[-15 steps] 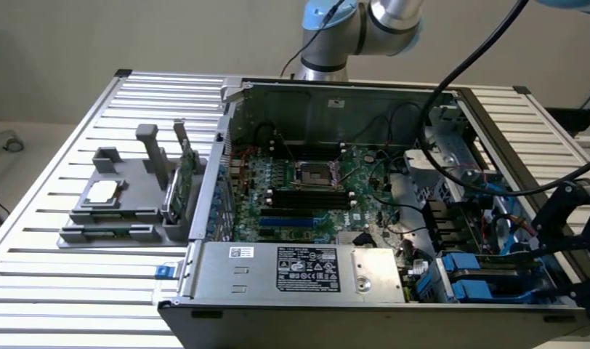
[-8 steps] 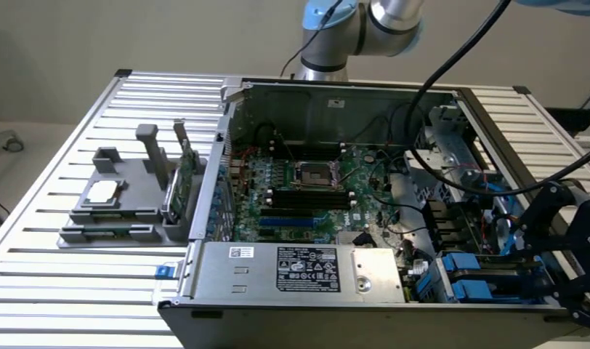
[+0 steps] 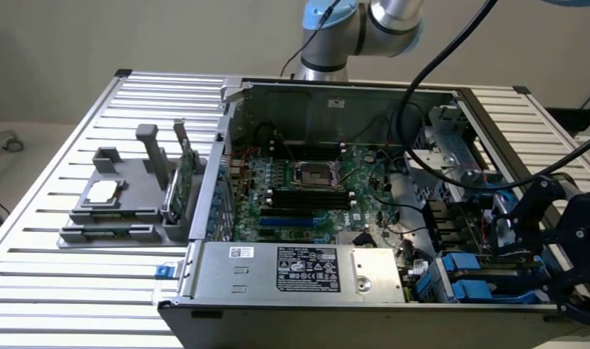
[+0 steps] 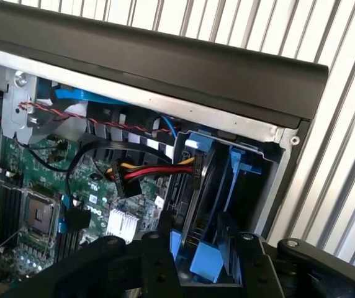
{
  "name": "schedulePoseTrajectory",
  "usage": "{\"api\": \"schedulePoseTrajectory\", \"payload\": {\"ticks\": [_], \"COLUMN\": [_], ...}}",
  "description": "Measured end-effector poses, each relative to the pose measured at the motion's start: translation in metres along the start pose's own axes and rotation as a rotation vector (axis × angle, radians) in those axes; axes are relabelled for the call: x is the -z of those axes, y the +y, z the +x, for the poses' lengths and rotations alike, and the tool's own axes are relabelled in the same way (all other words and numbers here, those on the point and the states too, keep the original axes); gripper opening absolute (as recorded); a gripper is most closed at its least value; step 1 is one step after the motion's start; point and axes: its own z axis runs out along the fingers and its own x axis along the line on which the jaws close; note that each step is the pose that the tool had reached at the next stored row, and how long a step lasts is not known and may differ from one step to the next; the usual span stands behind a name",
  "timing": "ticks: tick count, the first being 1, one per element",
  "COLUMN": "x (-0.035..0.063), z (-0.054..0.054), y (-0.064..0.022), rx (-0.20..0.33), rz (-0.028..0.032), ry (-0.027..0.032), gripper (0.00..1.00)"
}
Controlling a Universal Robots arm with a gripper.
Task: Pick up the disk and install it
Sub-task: 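Insert the second disk wire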
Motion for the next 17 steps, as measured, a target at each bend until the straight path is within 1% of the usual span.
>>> {"api": "schedulePoseTrajectory", "payload": {"ticks": [2,7,11,14,17], "x": [-0.0001,-0.0008,-0.0007,-0.0002,-0.0002], "z": [0.0019,0.0044,0.0048,0.0041,0.0039], "y": [0.0003,0.0014,0.0041,0.0074,0.0081], "rx": [0.001,0.001,-0.002,-0.008,-0.022], "rz": [-0.0026,-0.0123,-0.0171,-0.0197,-0.0255], "ry": [-0.0005,-0.0029,-0.0039,-0.0038,-0.0031], "gripper": [0.43,0.43,0.43,0.43,0.43]}}
